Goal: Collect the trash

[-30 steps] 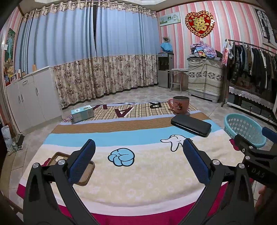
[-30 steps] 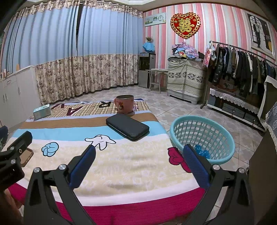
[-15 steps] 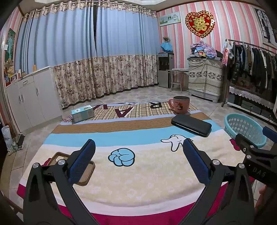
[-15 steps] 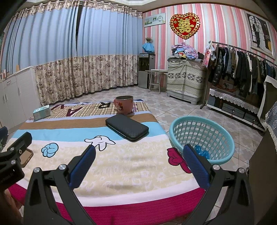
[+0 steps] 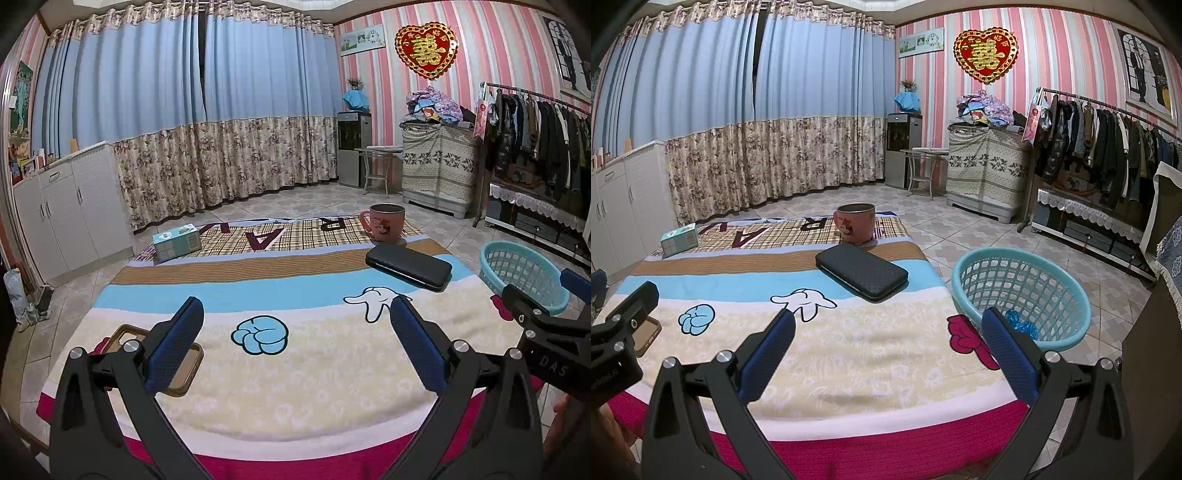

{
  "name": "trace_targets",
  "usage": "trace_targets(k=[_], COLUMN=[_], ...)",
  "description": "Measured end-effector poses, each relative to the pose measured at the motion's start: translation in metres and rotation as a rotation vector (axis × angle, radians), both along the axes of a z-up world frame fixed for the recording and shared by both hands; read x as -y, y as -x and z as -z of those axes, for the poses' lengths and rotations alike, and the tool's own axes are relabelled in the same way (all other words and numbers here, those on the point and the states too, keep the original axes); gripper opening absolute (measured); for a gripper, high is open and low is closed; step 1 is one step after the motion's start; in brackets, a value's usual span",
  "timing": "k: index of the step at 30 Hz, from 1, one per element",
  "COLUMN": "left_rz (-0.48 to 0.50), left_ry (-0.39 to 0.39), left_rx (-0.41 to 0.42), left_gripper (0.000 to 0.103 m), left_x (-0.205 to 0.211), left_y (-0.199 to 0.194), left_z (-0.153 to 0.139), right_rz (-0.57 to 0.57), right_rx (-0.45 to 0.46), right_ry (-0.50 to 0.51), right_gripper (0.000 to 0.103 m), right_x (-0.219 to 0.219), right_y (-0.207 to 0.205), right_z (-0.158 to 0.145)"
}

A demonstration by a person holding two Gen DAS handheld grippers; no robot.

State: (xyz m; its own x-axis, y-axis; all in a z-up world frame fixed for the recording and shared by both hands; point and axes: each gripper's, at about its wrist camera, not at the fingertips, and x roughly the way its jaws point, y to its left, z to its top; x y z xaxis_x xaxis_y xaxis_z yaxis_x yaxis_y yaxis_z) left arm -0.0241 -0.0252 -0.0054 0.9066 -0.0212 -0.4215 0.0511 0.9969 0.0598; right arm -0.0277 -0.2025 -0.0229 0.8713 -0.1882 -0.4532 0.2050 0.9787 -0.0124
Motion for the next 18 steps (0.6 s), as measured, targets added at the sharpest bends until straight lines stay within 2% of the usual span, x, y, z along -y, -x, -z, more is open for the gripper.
trace_targets(k=[18], left_rz=[-0.001], left_ry=[0.0], left_rx=[-0.001], left_gripper=[0.098], left_x=[-0.001], left_y=[-0.0001], left_z=[0.0012], right_rz=[0.005], right_rx=[0.006], right_ry=[0.001], right_gripper=[0.099], right_x=[0.0026], right_y=[-0.0021], right_z=[-0.0031])
